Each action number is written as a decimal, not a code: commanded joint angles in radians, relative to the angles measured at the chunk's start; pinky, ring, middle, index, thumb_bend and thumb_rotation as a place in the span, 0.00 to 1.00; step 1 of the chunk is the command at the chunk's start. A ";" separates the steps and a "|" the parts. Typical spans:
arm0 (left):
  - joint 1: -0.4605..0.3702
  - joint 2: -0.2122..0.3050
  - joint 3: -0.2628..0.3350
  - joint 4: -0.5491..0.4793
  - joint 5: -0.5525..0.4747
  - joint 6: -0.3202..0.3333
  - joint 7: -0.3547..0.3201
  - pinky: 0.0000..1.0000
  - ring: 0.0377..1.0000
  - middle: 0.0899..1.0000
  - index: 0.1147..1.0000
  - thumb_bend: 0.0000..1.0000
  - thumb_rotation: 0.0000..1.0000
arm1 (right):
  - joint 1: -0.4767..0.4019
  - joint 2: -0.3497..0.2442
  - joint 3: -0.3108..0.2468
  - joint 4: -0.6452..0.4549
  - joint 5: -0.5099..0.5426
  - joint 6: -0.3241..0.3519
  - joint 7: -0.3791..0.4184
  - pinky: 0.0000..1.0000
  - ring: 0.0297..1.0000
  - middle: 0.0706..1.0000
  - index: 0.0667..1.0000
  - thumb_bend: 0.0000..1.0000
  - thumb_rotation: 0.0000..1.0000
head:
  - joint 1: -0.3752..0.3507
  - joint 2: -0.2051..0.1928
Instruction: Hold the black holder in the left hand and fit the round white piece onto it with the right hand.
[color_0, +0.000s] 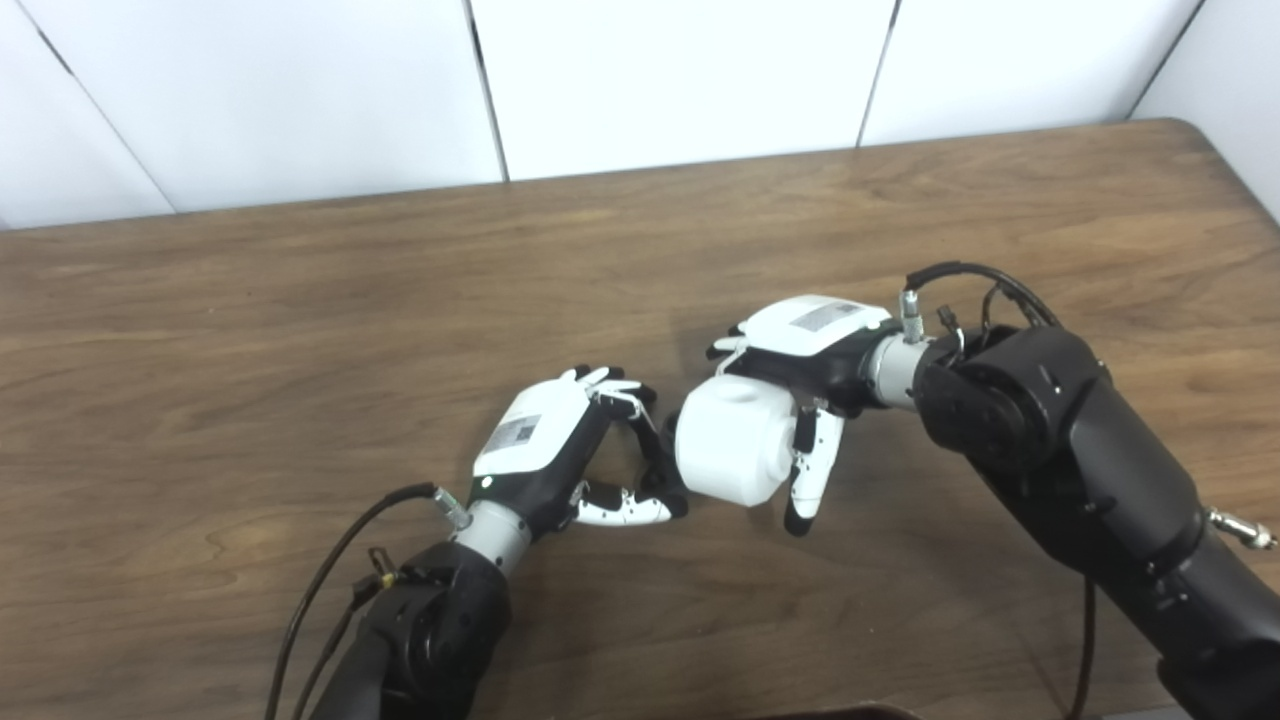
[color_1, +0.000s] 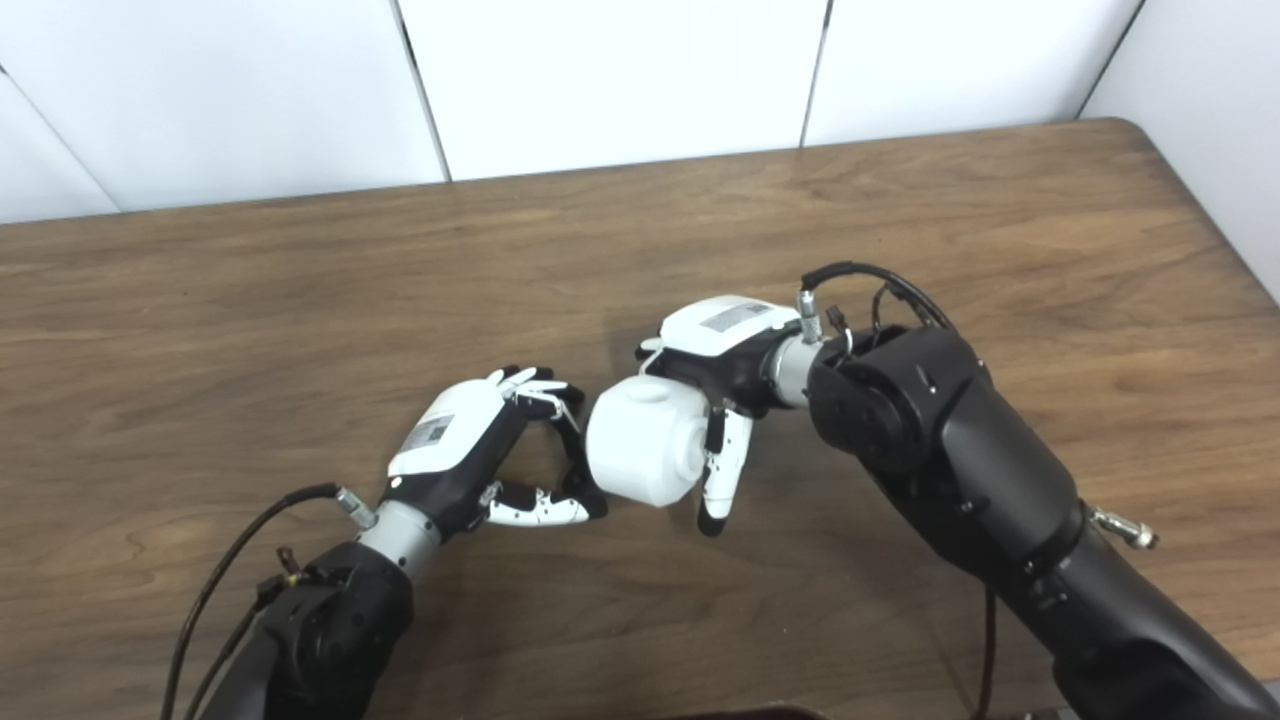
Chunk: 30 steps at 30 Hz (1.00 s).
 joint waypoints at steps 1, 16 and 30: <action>-0.010 -0.016 -0.033 0.009 -0.007 -0.010 -0.045 0.98 0.93 0.82 0.42 0.51 0.06 | -0.027 0.017 -0.008 -0.008 -0.004 -0.009 -0.021 1.00 1.00 0.95 0.72 1.00 0.35 | -0.001 0.001; -0.015 -0.020 -0.036 0.024 -0.011 -0.015 -0.040 0.98 0.93 0.82 0.42 0.51 0.06 | -0.017 0.016 -0.034 -0.002 0.006 -0.023 -0.033 1.00 1.00 0.95 0.72 1.00 0.37 | 0.006 -0.005; -0.024 -0.026 -0.039 0.044 -0.012 -0.016 -0.038 0.98 0.93 0.82 0.42 0.51 0.06 | -0.055 0.017 -0.055 -0.039 0.041 -0.014 -0.014 1.00 1.00 0.93 0.71 1.00 0.36 | 0.012 -0.011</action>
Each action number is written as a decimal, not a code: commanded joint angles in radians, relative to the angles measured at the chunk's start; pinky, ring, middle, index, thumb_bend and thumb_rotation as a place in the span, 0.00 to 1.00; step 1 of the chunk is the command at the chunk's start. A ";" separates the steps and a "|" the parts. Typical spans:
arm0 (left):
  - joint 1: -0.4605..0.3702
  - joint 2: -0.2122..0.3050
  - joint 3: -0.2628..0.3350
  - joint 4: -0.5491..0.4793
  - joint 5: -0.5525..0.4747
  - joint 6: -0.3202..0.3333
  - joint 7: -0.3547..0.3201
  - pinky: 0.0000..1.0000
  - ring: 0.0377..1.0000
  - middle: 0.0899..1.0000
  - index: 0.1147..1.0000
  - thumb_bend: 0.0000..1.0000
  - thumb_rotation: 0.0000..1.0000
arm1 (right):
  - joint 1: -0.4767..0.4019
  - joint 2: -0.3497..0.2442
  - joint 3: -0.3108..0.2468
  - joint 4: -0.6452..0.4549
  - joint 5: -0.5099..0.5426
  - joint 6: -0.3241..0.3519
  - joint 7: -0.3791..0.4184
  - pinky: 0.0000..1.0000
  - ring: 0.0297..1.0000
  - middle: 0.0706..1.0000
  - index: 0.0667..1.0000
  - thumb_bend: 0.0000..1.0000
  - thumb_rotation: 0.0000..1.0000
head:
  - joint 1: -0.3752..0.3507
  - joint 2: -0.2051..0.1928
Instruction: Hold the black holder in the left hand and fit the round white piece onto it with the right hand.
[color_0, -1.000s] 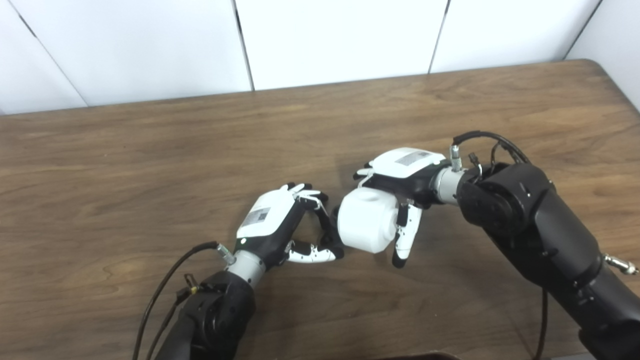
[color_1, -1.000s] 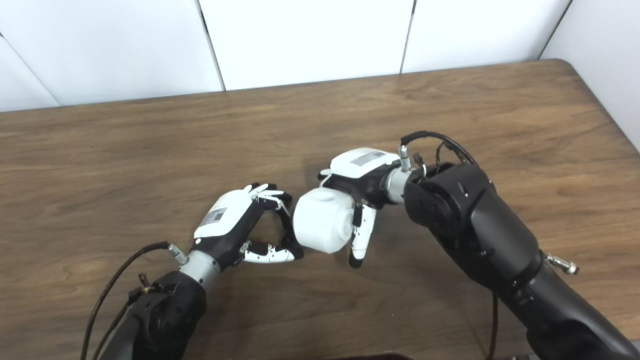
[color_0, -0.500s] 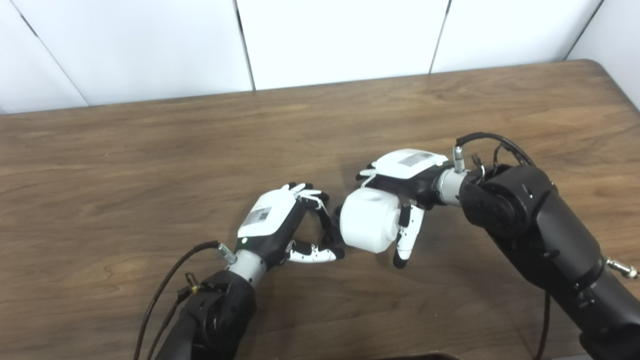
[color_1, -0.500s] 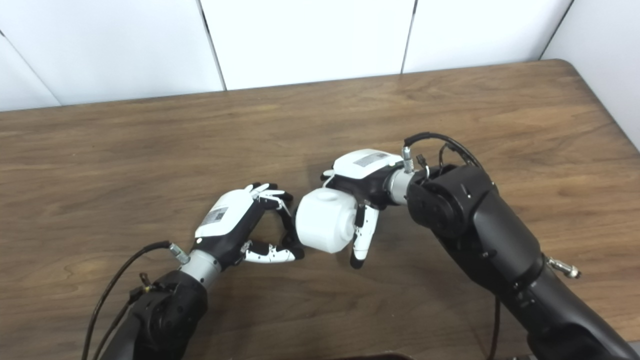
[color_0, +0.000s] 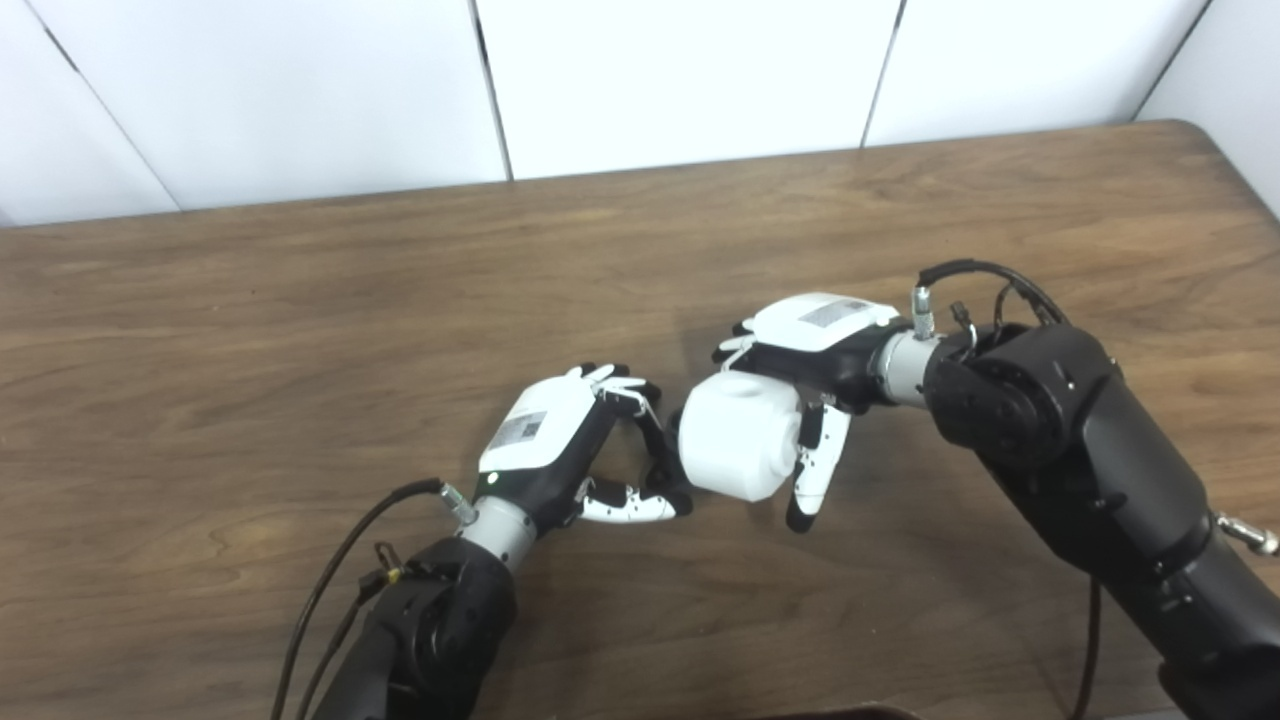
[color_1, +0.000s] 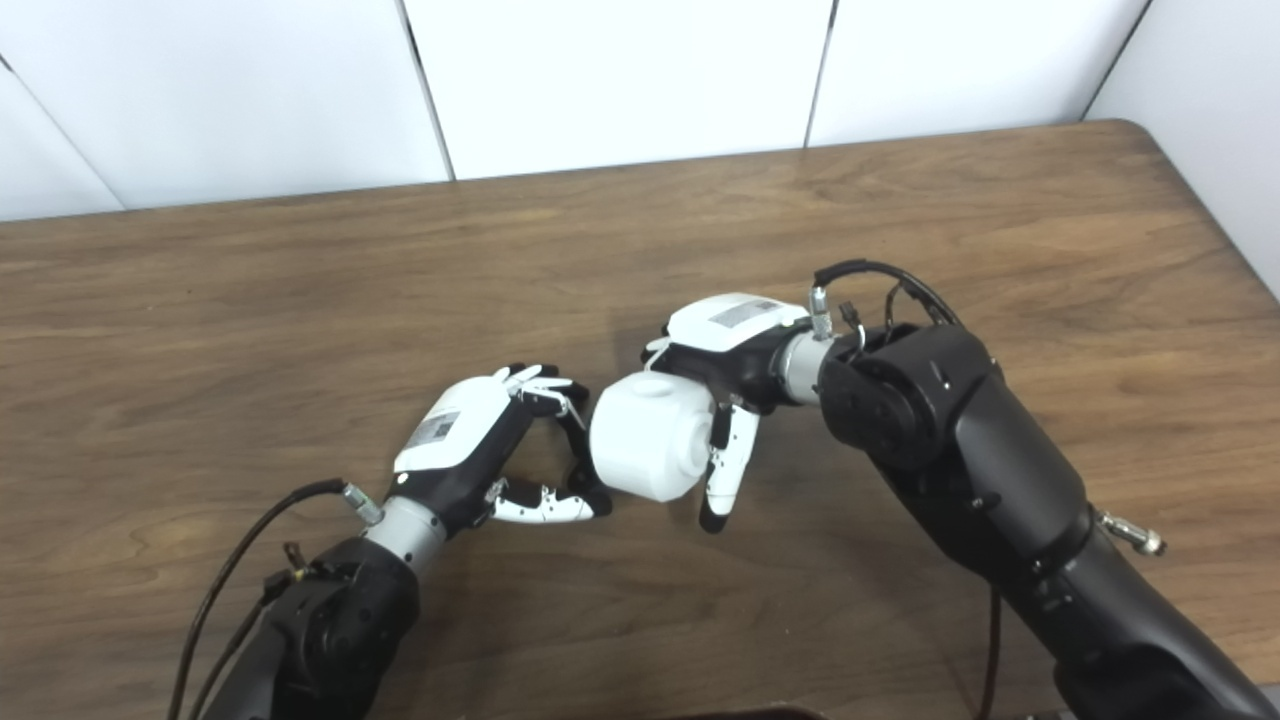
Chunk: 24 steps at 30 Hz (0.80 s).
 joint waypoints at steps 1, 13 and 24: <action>-0.010 -0.020 -0.033 0.027 -0.013 -0.011 -0.042 0.98 0.93 0.82 0.42 0.51 0.06 | -0.062 0.016 -0.015 -0.044 0.004 -0.001 -0.011 1.00 1.00 0.93 0.71 1.00 0.35 | 0.002 -0.002; -0.017 -0.026 -0.038 0.050 -0.010 -0.016 -0.035 0.99 0.93 0.82 0.42 0.51 0.06 | -0.105 -0.012 -0.020 -0.086 0.031 -0.009 0.021 1.00 1.00 0.93 0.71 1.00 0.39 | 0.009 -0.008; -0.022 -0.027 -0.043 0.049 -0.001 -0.005 -0.045 0.99 0.93 0.82 0.42 0.51 0.06 | -0.141 -0.029 -0.035 -0.121 0.071 0.001 0.049 0.98 1.00 0.93 0.71 1.00 0.40 | 0.011 -0.007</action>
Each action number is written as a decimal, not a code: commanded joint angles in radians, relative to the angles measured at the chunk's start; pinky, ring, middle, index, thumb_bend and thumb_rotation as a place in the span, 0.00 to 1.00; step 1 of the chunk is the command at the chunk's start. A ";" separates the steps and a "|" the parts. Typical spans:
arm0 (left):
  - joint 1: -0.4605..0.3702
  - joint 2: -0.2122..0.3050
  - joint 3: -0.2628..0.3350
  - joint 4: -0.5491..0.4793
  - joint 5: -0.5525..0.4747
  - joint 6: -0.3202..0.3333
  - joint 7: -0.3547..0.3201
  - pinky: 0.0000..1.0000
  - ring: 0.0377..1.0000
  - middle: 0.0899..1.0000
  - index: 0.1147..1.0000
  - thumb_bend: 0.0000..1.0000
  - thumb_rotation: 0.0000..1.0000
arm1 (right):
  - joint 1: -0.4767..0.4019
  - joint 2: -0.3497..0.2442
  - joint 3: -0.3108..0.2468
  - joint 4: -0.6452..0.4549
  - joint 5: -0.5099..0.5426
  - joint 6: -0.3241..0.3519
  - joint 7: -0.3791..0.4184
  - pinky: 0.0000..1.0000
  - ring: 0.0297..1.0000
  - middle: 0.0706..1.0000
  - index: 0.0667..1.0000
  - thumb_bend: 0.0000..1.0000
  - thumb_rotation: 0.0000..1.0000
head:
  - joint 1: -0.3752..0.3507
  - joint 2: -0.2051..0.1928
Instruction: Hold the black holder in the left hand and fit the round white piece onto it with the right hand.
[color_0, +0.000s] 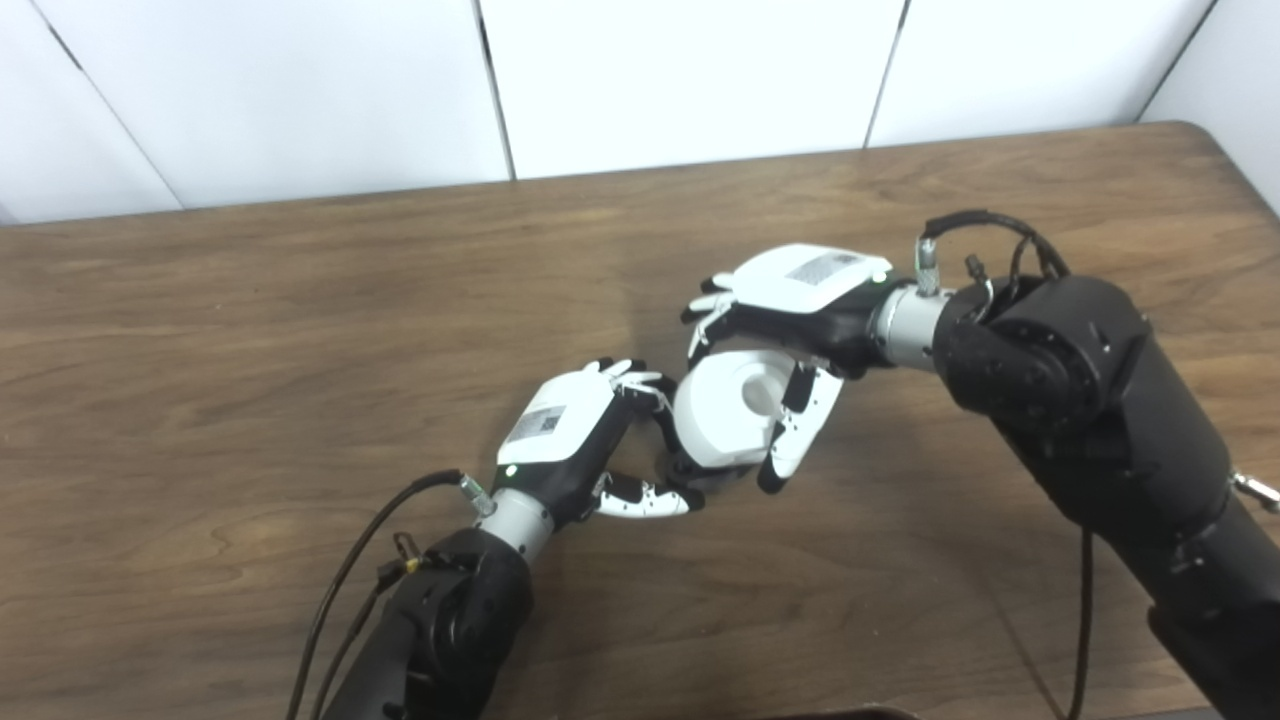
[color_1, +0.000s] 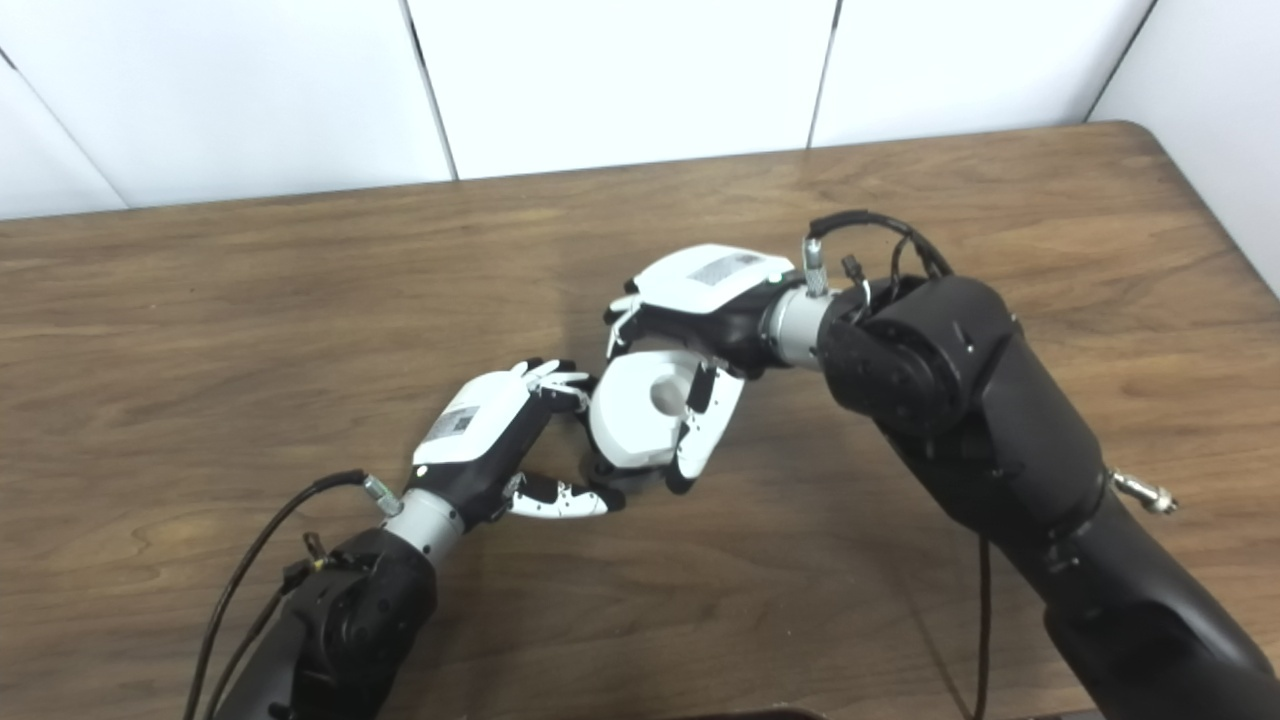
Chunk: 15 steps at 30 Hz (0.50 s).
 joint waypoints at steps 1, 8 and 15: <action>-0.002 -0.008 -0.026 0.020 -0.005 0.004 -0.050 0.99 0.93 0.82 0.42 0.51 0.06 | -0.042 -0.021 -0.016 -0.025 0.002 -0.007 0.002 0.97 1.00 0.93 0.71 1.00 0.40 | -0.002 0.001; -0.002 -0.005 -0.025 0.019 -0.008 0.003 -0.051 0.99 0.93 0.82 0.42 0.51 0.06 | -0.041 -0.032 -0.018 -0.019 0.007 -0.018 -0.012 0.95 1.00 0.91 0.72 1.00 0.43 | -0.003 0.002; -0.004 -0.003 -0.027 0.016 -0.004 0.012 -0.061 0.99 0.93 0.82 0.42 0.51 0.06 | -0.037 -0.037 -0.016 -0.015 0.004 -0.013 -0.012 0.96 1.00 0.92 0.72 1.00 0.45 | -0.004 0.004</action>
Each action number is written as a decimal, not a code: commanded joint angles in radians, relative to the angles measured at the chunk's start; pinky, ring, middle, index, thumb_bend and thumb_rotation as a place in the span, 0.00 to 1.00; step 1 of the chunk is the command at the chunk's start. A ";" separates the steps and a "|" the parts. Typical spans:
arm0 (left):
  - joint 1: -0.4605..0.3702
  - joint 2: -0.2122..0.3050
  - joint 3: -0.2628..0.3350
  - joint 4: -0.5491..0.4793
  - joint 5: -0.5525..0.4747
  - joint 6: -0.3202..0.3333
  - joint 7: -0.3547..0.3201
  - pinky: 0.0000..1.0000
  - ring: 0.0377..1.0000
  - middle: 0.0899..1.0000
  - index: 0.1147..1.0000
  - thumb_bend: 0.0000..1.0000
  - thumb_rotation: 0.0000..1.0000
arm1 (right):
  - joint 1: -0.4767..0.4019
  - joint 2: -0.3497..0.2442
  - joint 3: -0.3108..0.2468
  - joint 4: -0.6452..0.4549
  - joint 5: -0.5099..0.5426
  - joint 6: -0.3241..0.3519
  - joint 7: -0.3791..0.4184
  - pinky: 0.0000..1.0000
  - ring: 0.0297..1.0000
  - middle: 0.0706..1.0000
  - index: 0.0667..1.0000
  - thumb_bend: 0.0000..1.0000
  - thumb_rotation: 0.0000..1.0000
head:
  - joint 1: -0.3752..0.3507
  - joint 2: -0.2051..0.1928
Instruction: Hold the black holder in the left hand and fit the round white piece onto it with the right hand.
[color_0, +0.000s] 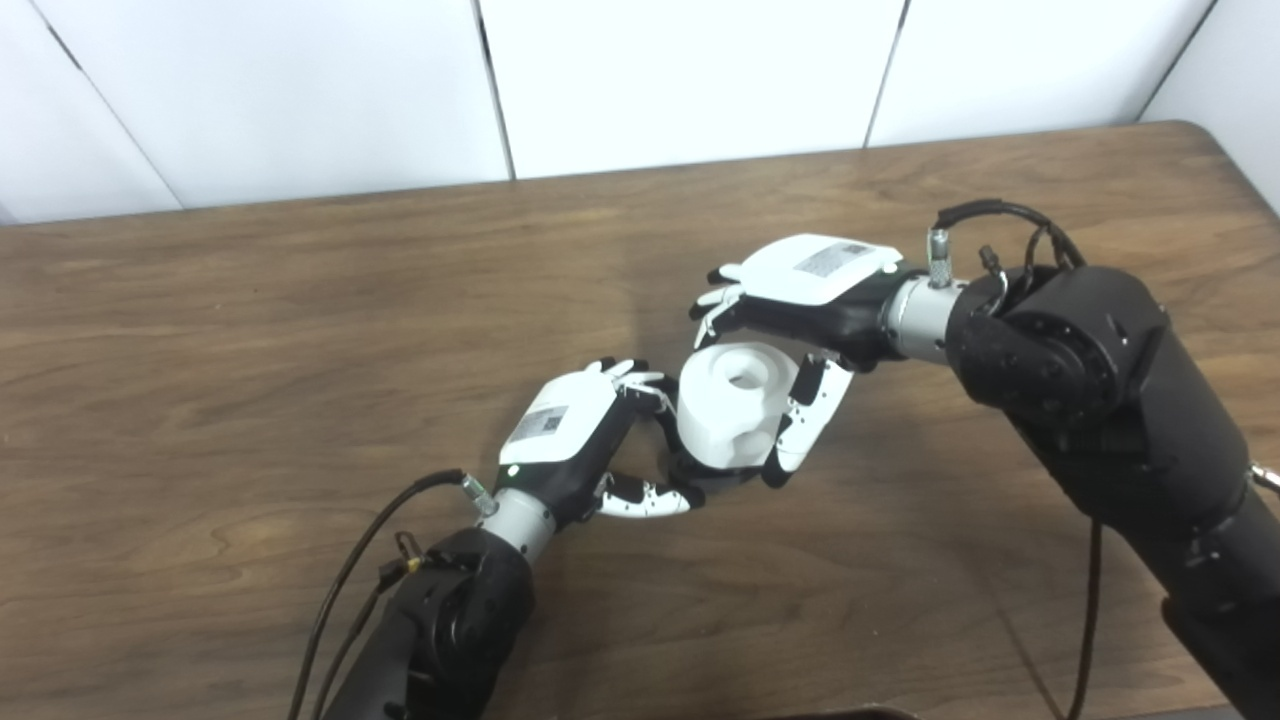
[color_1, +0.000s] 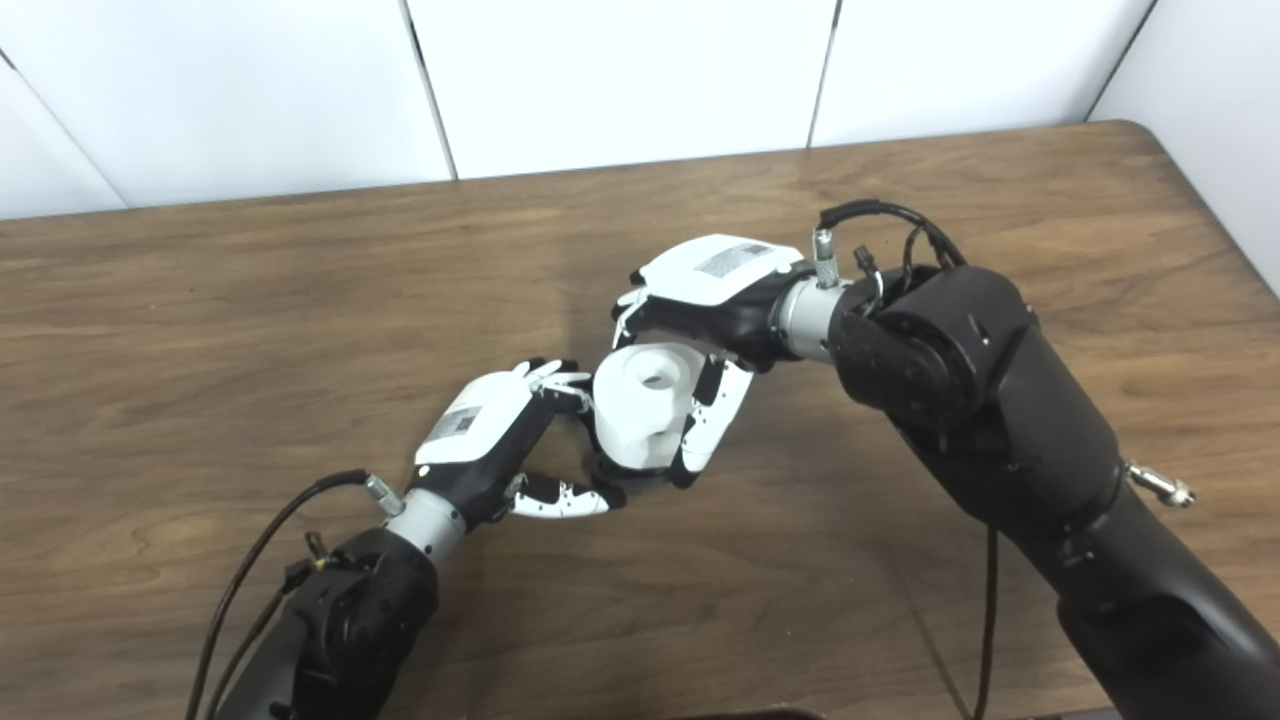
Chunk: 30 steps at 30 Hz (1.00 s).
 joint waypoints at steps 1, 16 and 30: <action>-0.004 -0.004 -0.026 0.017 -0.003 0.011 -0.058 0.99 0.93 0.82 0.42 0.51 0.06 | -0.035 -0.015 -0.016 -0.012 0.002 -0.013 -0.014 0.95 1.00 0.92 0.72 1.00 0.45 | -0.001 0.001; -0.008 -0.009 -0.026 0.020 -0.002 0.016 -0.055 0.98 0.93 0.82 0.42 0.51 0.06 | -0.035 -0.010 -0.020 -0.007 0.009 -0.017 -0.035 0.91 1.00 0.92 0.73 1.00 0.48 | -0.003 0.005; -0.015 -0.008 -0.030 0.030 0.002 0.011 -0.050 0.98 0.93 0.82 0.42 0.51 0.06 | -0.114 0.010 -0.060 -0.046 0.058 0.120 0.052 0.99 1.00 1.00 0.93 1.00 0.68 | -0.002 0.006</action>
